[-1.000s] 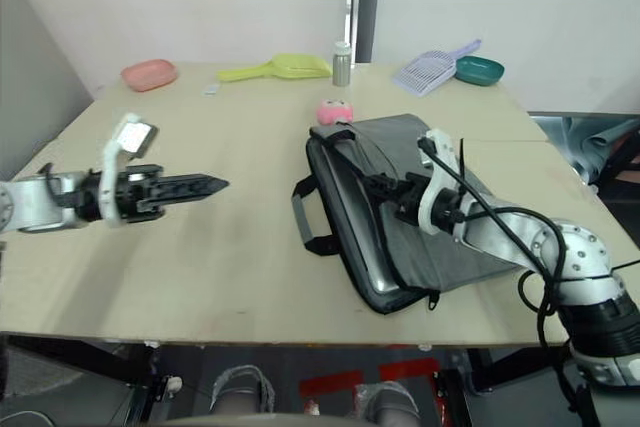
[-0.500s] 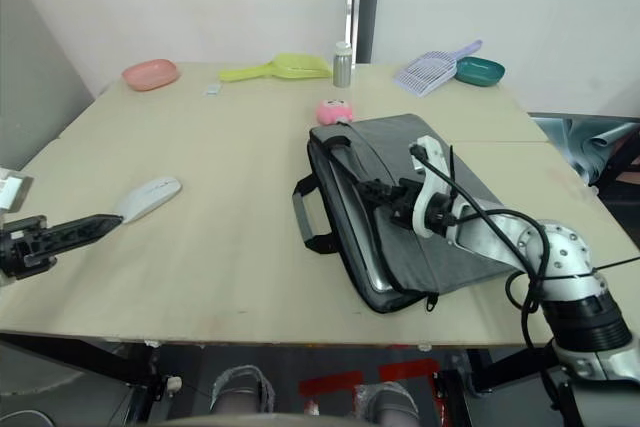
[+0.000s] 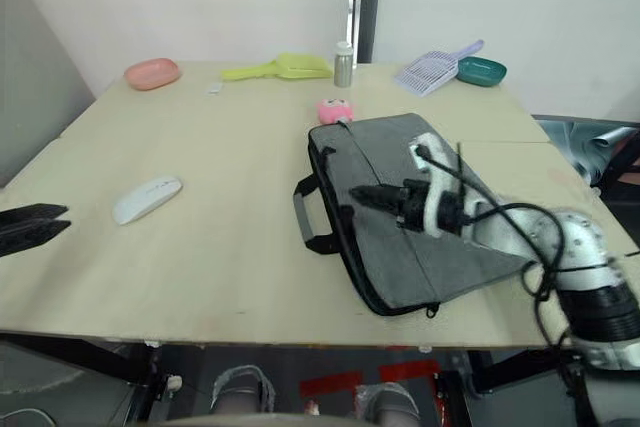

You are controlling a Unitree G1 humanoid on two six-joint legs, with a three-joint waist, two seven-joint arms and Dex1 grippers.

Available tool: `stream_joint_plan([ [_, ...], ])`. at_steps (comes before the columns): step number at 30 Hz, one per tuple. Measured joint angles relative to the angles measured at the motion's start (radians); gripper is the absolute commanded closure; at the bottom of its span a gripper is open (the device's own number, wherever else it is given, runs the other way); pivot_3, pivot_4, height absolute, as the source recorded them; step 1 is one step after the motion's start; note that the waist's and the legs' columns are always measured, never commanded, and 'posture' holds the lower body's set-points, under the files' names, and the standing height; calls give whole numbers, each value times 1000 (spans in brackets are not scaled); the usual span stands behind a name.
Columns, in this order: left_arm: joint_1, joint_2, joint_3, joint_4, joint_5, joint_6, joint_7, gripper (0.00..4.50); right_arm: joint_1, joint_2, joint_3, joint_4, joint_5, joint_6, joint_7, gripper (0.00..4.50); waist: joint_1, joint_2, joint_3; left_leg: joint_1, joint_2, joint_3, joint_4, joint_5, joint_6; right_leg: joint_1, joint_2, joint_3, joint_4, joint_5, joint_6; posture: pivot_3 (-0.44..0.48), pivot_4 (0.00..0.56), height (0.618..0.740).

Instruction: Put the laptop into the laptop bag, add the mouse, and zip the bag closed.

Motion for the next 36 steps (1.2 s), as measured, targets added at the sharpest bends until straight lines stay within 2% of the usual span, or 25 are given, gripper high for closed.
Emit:
stream_joint_plan([
  [2,-5,19,2,37,29,-23,-11,0,49,-98,-37,-29,-67,6,108,49,6,0,0,0,0,0,-1,0,0,0,0,0,-1,0,0,0,150,740],
  [5,-15,64,-1,130,100,-90,-47,0,254,-261,-174,-64,-226,-25,383,16,17,0,0,2,0,2,-6,0,0,2,0,0,-6,0,0,0,150,740],
  [7,-44,89,-5,213,139,-134,-61,0,412,-323,-299,-81,-354,-76,568,16,21,-1,-1,3,1,2,-7,0,1,2,0,0,-7,-1,-1,0,150,740],
  [9,-73,98,-13,259,160,-162,-67,0,491,-332,-376,-94,-424,-108,658,16,20,-2,-1,3,1,3,-7,0,1,2,0,0,-7,-1,-2,0,150,740],
  [11,-120,118,-43,340,202,-219,-76,0,614,-318,-511,-101,-523,-142,759,16,19,-2,-1,3,1,3,-7,0,2,2,0,0,-7,-2,-2,0,150,740],
  [15,-185,137,-143,447,282,-283,-77,0,732,-260,-692,-113,-619,-169,838,16,16,-1,-2,5,1,4,-6,0,3,1,0,1,-4,-2,-4,0,150,740],
  [18,-252,137,-217,517,326,-305,-70,0,772,-240,-744,-124,-664,-171,867,16,14,-1,-2,6,2,4,-5,0,2,1,0,1,-1,-3,-4,0,150,740],
  [20,-348,134,-272,563,359,-347,-53,0,782,-237,-775,-141,-695,-180,888,16,16,-1,-2,6,2,4,-4,0,2,1,0,2,1,-3,-4,0,150,740],
  [24,-488,83,-341,624,418,-496,-26,0,707,-237,-783,-174,-679,-196,905,16,15,1,-3,15,2,10,-4,0,2,4,0,7,4,-3,-4,0,150,740],
  [26,-520,34,-391,651,458,-602,-37,0,591,-235,-737,-225,-590,-202,889,16,8,2,-4,20,2,14,-5,0,2,5,0,13,6,-3,-4,0,150,740],
  [29,-551,-29,-462,689,501,-714,-58,0,428,-233,-636,-302,-432,-197,825,16,0,0,-4,20,3,16,-5,0,2,3,0,15,8,-3,-4,0,150,740],
  [32,-595,-65,-512,742,540,-786,-76,0,212,-204,-441,-340,-359,-191,689,16,-7,-3,-6,20,3,17,-4,0,2,3,2,16,9,-3,-4,0,150,740],
  [34,-629,-83,-533,789,565,-826,-80,0,54,-157,-264,-340,-375,-175,577,16,-9,-4,-7,21,2,18,-3,0,2,2,2,17,10,-2,-4,0,150,740],
  [36,-652,-94,-546,828,577,-856,-81,0,-45,-96,-142,-335,-387,-153,498,16,-7,-4,-7,20,2,18,-3,0,2,2,2,17,11,-2,-4,0,150,740],
])
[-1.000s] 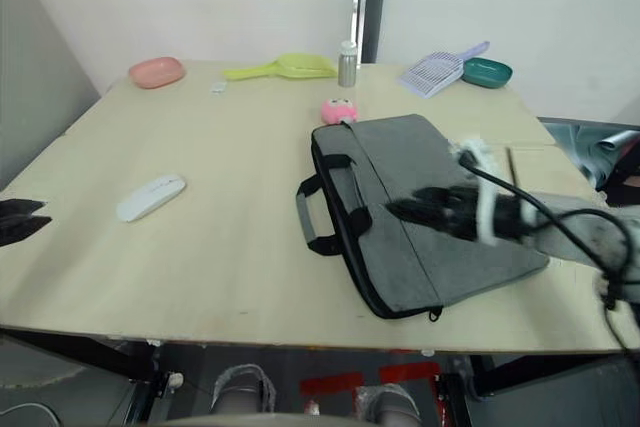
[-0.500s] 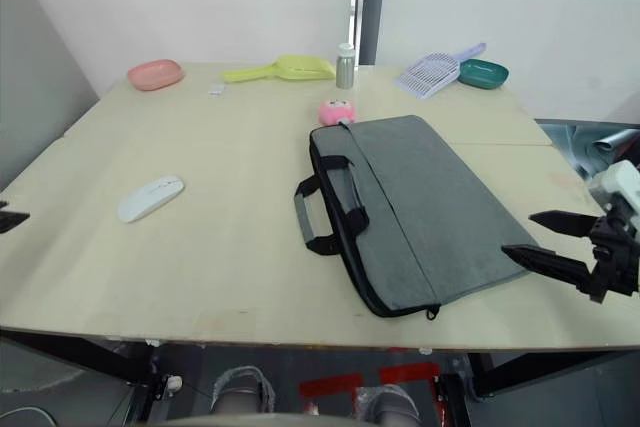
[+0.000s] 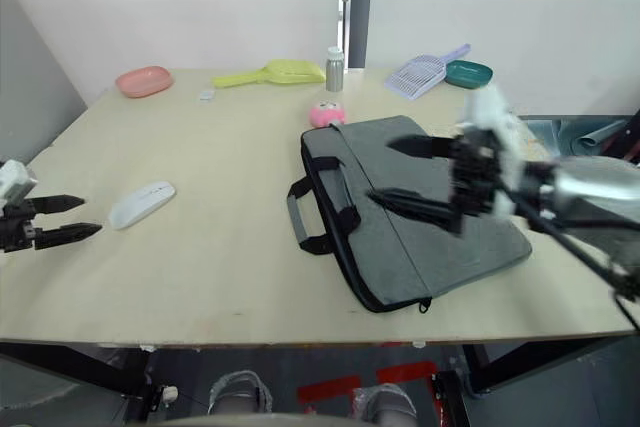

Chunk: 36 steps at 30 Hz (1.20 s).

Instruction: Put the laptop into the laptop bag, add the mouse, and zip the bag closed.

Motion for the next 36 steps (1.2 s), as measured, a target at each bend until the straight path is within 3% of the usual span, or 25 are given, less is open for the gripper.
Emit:
stream_joint_plan([
  [4,-59,-33,-19,72,38,-54,8,0,-181,159,196,1,3,66,-150,16,4,0,0,-1,0,0,0,0,-1,-3,0,0,4,-1,-2,0,150,740],
  [8,-124,-67,-46,143,78,-86,35,0,-254,253,307,3,-15,113,-230,16,13,-1,0,-2,0,0,0,0,-2,-4,0,0,4,-2,-3,0,150,740],
  [20,-286,-151,-86,265,176,-99,172,0,-274,300,304,12,6,175,-322,16,21,-2,-1,-2,0,0,1,3,-9,-4,0,0,7,-2,-3,0,150,740],
  [24,-301,-180,-90,290,197,-84,216,0,-244,269,256,-15,75,194,-363,16,24,-2,-1,-2,0,0,1,3,-9,-4,0,0,6,-2,-3,0,150,740],
  [30,-322,-195,-107,318,231,-59,276,0,-96,76,100,-100,282,205,-382,16,41,-2,-1,-2,0,-1,0,3,-9,-3,0,2,5,-2,-2,0,150,740],
  [36,-335,-210,-111,322,255,-43,301,0,-10,-31,23,-119,389,166,-413,16,44,-3,-1,-1,0,-1,2,2,-8,-3,0,2,7,-2,-2,0,150,740],
])
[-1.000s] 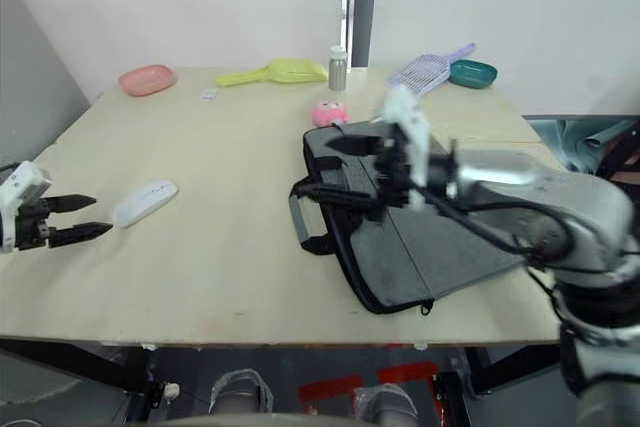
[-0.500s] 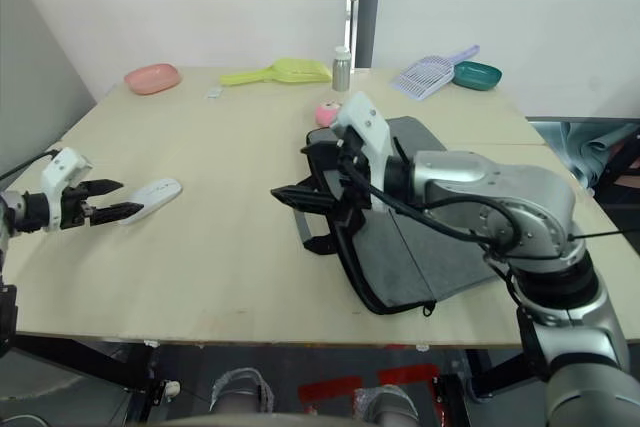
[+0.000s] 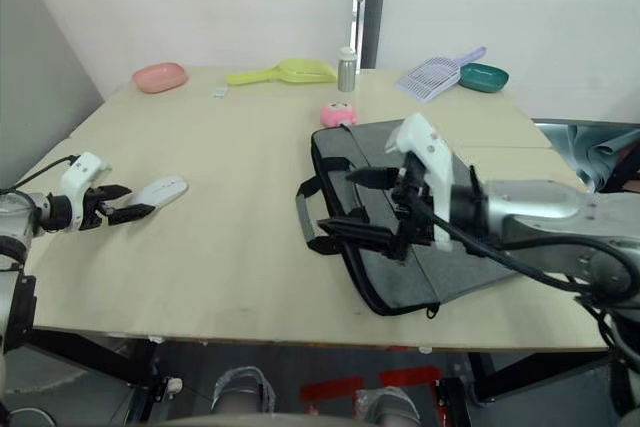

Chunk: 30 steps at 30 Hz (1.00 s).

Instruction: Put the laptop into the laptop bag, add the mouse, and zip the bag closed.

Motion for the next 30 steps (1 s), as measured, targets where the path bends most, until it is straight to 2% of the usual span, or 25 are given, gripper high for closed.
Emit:
stream_joint_plan([
  [10,-3,-33,-14,10,33,-13,17,0,78,-94,-39,1,64,-63,-18,16,4,0,0,-1,0,0,0,-1,1,0,0,0,-1,0,0,0,150,740],
  [15,-4,-38,-14,10,36,-18,9,1581,88,-119,-39,-1,77,-92,-27,0,4,0,0,-1,0,0,0,-2,4,0,0,0,-1,0,0,0,150,740],
  [16,-4,-38,-14,10,36,-18,9,1687,91,-119,-39,-1,81,-97,-30,0,4,0,0,-1,0,0,0,-2,4,0,0,0,-1,0,0,0,150,740],
  [24,9,-38,-7,4,32,-54,-28,1686,99,-124,-36,-12,90,-132,-46,0,4,0,0,-1,0,0,0,-2,4,0,0,0,-1,0,0,0,150,740],
  [28,25,-43,4,-37,-6,-64,-136,1686,120,-127,-34,-21,91,-139,-48,0,6,0,0,-2,0,0,-1,-2,4,0,0,0,-2,0,0,0,150,740],
  [30,40,-56,12,-142,-71,3,-256,1686,122,-136,-24,-20,94,-139,-59,0,7,-1,0,-2,0,0,-1,-2,4,-1,0,0,-2,0,0,0,150,740],
])
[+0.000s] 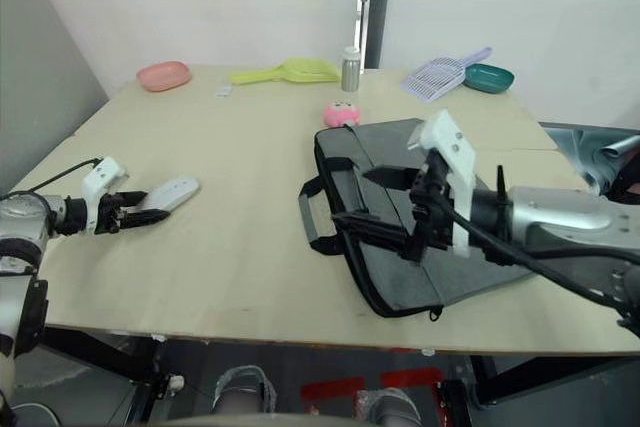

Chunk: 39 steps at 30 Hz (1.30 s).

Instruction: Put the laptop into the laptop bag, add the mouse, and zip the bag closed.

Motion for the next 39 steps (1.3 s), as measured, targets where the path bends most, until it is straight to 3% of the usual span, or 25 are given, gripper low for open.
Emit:
stream_joint_plan([
  [5,206,13,16,-487,-170,270,-141,1686,-40,9,96,66,16,2,-100,0,-22,0,0,1,0,3,-3,0,0,-1,0,1,-1,0,0,0,150,740],
  [9,400,44,24,-895,-311,485,-147,1686,-93,92,207,152,-17,10,-217,0,-42,1,1,0,1,2,-5,0,-1,-3,2,0,-1,-1,1,0,150,740],
  [14,495,71,57,-1237,-453,620,-103,1686,-136,246,361,230,-165,56,-312,0,-48,1,1,-5,0,3,-5,2,-5,-8,2,0,0,-2,1,0,150,740],
  [23,607,185,75,-1307,-472,559,-111,1686,-206,415,490,331,-499,135,-291,0,-55,1,1,-7,1,3,-6,3,-6,-11,3,1,-2,-2,2,0,150,740],
  [31,607,214,75,-1306,-474,495,-113,1686,-239,516,576,376,-757,146,-199,0,-55,1,1,-12,1,3,-5,3,-7,-15,3,0,0,-2,2,0,150,740],
  [39,597,214,67,-1290,-466,446,-112,1686,-214,510,631,380,-1011,75,-65,2521,-54,0,-1,-10,1,3,-3,3,-6,-14,3,2,3,-2,3,0,150,740],
])
